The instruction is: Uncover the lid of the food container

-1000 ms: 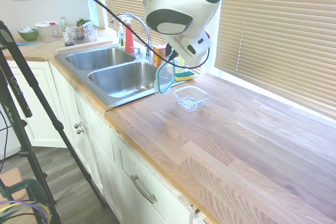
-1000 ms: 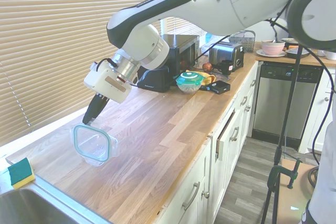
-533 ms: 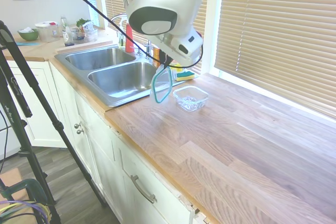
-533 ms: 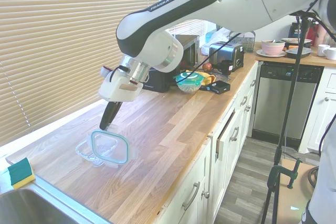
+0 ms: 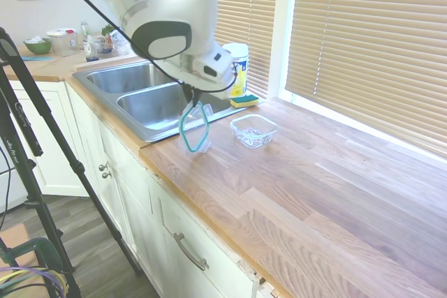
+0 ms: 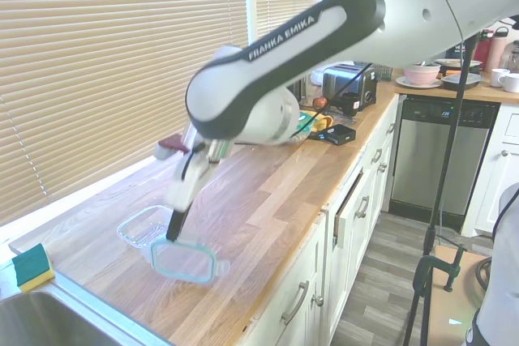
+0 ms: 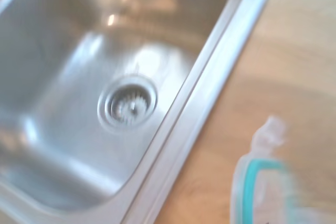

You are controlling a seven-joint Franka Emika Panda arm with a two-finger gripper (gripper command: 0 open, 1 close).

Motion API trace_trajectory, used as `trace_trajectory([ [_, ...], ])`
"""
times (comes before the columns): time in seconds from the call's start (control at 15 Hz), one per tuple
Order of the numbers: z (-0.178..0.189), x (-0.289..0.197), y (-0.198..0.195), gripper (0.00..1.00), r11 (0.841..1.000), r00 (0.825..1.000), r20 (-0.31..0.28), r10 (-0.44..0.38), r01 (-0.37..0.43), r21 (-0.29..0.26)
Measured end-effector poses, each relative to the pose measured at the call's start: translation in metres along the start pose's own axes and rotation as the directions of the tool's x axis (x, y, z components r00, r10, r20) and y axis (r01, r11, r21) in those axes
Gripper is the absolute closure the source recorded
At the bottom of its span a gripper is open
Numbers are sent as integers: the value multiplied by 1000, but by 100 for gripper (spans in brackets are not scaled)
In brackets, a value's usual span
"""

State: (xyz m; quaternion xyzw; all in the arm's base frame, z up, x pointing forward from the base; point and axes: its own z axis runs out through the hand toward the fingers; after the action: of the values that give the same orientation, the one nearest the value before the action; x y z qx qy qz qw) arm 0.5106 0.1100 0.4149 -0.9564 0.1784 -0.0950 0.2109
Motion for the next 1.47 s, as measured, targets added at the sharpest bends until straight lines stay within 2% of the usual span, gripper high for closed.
trace_trajectory([
  [0.4,52,-36,-9,100,992,996,31,-81,83,-91],
  [0.67,102,-43,-3,100,971,992,2,-125,123,-206],
  [0.8,110,-39,-2,100,969,992,-24,-123,114,-221],
  [1.0,109,-38,-3,100,969,993,-27,-118,110,-222],
  [1.07,109,-38,-3,0,969,993,-28,-115,106,-222],
  [1.47,109,-37,-4,0,972,995,-34,-96,86,-220],
])
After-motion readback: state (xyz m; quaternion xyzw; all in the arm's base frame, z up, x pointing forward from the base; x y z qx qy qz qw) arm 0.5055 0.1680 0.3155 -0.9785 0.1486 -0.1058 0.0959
